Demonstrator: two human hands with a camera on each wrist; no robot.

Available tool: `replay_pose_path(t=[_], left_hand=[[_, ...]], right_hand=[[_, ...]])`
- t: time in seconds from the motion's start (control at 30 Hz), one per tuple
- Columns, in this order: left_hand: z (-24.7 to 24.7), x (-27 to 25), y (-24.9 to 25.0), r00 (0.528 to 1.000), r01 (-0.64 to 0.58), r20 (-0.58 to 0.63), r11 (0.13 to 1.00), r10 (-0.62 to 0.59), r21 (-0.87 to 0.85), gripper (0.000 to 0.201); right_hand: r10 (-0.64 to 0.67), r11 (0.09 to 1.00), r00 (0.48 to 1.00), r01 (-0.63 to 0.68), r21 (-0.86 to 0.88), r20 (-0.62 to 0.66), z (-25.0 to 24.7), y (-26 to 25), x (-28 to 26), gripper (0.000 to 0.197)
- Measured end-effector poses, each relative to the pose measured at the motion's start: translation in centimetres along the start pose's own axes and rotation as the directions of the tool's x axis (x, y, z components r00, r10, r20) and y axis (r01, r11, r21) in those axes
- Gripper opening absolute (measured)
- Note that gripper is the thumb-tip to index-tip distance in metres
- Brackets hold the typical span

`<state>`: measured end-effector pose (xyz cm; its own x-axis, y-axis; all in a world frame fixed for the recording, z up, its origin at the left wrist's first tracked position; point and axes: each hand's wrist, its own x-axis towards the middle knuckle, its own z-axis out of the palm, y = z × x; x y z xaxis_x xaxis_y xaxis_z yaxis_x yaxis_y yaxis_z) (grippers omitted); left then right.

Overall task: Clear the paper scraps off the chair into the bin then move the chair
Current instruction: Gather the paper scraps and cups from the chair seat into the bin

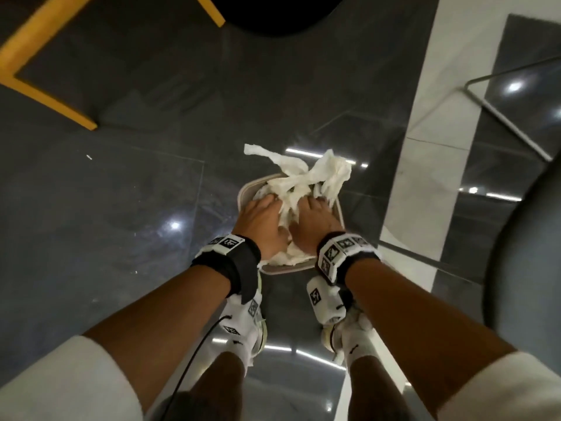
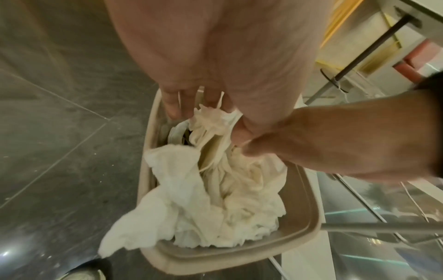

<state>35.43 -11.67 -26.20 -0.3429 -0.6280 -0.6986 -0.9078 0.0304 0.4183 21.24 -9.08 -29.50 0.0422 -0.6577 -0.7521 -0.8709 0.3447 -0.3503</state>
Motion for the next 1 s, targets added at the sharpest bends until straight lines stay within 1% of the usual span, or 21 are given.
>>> replay_pose_path(t=[0.07,0.1,0.13,0.2,0.27,0.3,0.37,0.4,0.5,0.57,0.63,0.67,0.73,0.77,0.8,0.87,0.9,0.93,0.97,1.0], left_hand=[[-0.9,-0.4,0.7,1.000,0.015,0.012,1.000,-0.015,-0.011,0.060],[-1.6,-0.6,1.3,0.999,0.047,0.026,0.999,-0.047,-0.001,0.057],[-2.4,-1.0,2.1,0.995,0.091,0.034,0.995,-0.092,0.033,0.053],[-3.7,-1.7,3.7,0.984,0.165,0.035,0.973,-0.172,0.160,0.044],[-5.1,-2.4,5.7,0.985,0.164,0.006,0.954,-0.171,0.251,0.044],[-5.8,-2.7,6.8,0.987,0.158,-0.002,0.951,-0.163,0.266,0.046],[-7.0,-3.2,8.9,0.986,0.164,0.002,0.958,-0.169,0.235,0.048],[-7.6,-3.4,10.1,0.986,0.166,-0.002,0.965,-0.169,0.204,0.045],[-9.3,-3.6,15.2,0.993,0.118,-0.037,0.985,-0.114,0.123,0.034],[-9.9,-3.5,20.1,0.998,0.042,-0.047,0.997,-0.038,0.071,0.031],[-9.9,-2.9,26.2,0.998,-0.042,-0.054,0.998,0.044,0.037,0.028],[-9.8,-2.7,28.2,0.995,-0.074,-0.058,0.997,0.075,0.019,0.027],[-8.9,-1.7,34.2,0.982,-0.172,-0.071,0.985,0.174,0.028,0.025],[-8.3,-1.3,37.1,0.972,-0.217,-0.080,0.975,0.219,0.041,0.025],[-7.7,-0.9,39.7,0.963,-0.252,-0.081,0.967,0.255,0.047,0.025],[-6.2,0.0,44.4,0.949,-0.305,-0.069,0.951,0.309,0.057,0.026],[-5.4,0.5,46.3,0.941,-0.330,-0.054,0.941,0.334,0.069,0.026],[-4.5,0.9,47.9,0.933,-0.353,-0.038,0.932,0.357,0.077,0.026],[-3.7,1.4,49.1,0.924,-0.378,-0.028,0.922,0.381,0.083,0.026],[-3.0,1.8,50.1,0.918,-0.392,-0.020,0.916,0.395,0.084,0.026]], right_hand=[[-0.037,0.994,0.999,0.038,0.099,-0.017,-1.9,0.1,-3.0,0.070],[-0.056,0.989,0.998,0.060,0.132,-0.035,-3.0,0.2,-4.5,0.067],[-0.071,0.983,0.996,0.081,0.166,-0.062,-4.2,0.4,-6.0,0.062],[-0.091,0.957,0.986,0.124,0.261,-0.137,-6.9,0.7,-8.5,0.050],[-0.046,0.906,0.980,0.123,0.405,-0.195,-10.3,1.4,-11.0,0.039],[-0.015,0.877,0.975,0.118,0.466,-0.220,-11.9,1.9,-12.1,0.035],[0.038,0.835,0.962,0.117,0.537,-0.269,-15.0,3.3,-14.3,0.031],[0.057,0.817,0.955,0.122,0.563,-0.290,-16.2,4.0,-15.3,0.031],[0.110,0.763,0.940,0.128,0.633,-0.322,-19.2,6.6,-17.7,0.029],[0.139,0.750,0.933,0.120,0.650,-0.332,-20.7,8.6,-19.4,0.026],[0.184,0.736,0.914,0.116,0.667,-0.362,-22.4,11.6,-21.6,0.022],[0.202,0.742,0.905,0.108,0.661,-0.374,-22.9,12.6,-22.3,0.022],[0.279,0.767,0.859,0.070,0.638,-0.430,-24.9,17.5,-24.3,0.022],[0.327,0.783,0.819,0.044,0.621,-0.471,-25.9,20.5,-25.2,0.023],[0.376,0.804,0.765,0.011,0.595,-0.522,-27.0,23.5,-26.1,0.024],[0.466,0.839,0.634,-0.095,0.535,-0.617,-29.3,30.1,-27.6,0.029],[0.508,0.838,0.581,-0.161,0.522,-0.636,-30.6,33.2,-28.3,0.034],[0.551,0.823,0.545,-0.228,0.520,-0.632,-31.6,36.2,-28.8,0.040],[0.588,0.803,0.528,-0.291,0.520,-0.613,-32.5,38.8,-29.2,0.047],[0.614,0.786,0.534,-0.343,0.515,-0.582,-33.1,41.2,-29.3,0.053]])
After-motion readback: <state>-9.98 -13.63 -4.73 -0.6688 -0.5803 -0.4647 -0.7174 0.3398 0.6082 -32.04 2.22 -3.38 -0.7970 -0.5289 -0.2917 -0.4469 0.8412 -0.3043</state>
